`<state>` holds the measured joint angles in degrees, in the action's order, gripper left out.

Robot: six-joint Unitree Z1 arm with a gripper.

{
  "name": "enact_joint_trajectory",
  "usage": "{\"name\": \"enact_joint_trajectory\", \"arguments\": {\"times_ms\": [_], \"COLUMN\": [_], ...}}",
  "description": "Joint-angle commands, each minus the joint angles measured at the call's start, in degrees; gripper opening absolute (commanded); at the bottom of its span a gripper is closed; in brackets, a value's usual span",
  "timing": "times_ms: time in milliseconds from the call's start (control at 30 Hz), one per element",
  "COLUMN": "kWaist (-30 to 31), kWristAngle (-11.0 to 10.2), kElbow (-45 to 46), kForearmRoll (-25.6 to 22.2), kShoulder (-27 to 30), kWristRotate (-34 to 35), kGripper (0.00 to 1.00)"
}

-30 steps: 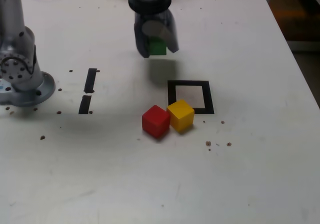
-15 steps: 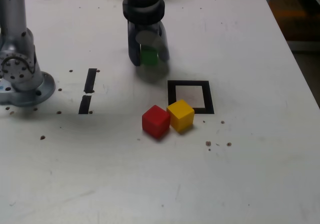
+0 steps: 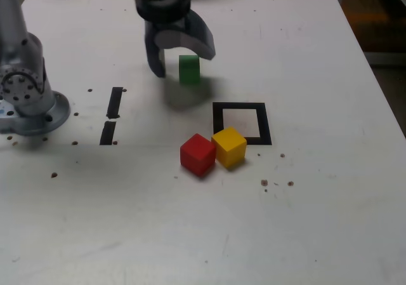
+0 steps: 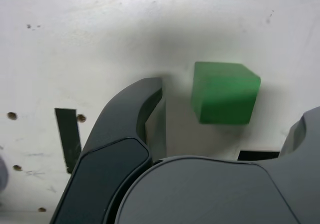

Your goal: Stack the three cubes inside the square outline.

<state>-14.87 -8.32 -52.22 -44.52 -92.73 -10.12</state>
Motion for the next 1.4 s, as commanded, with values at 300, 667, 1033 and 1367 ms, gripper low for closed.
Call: {"name": "enact_joint_trajectory", "arguments": {"times_ms": [300,667,1033,1367], "kWaist": [13.53,30.04,41.29,45.44], "kWristAngle": [-0.44,1.12,0.67,2.08], "kElbow": [-3.25,-7.61,-9.05,-11.18], "kForearmRoll": [-6.26,-14.7,-18.05,-18.07], "kShoulder": [8.2,5.84,3.01,-2.34], "kWristRotate": [-0.29,0.3,2.76,3.71], "kGripper": [0.91,0.88,0.87,0.87]}}
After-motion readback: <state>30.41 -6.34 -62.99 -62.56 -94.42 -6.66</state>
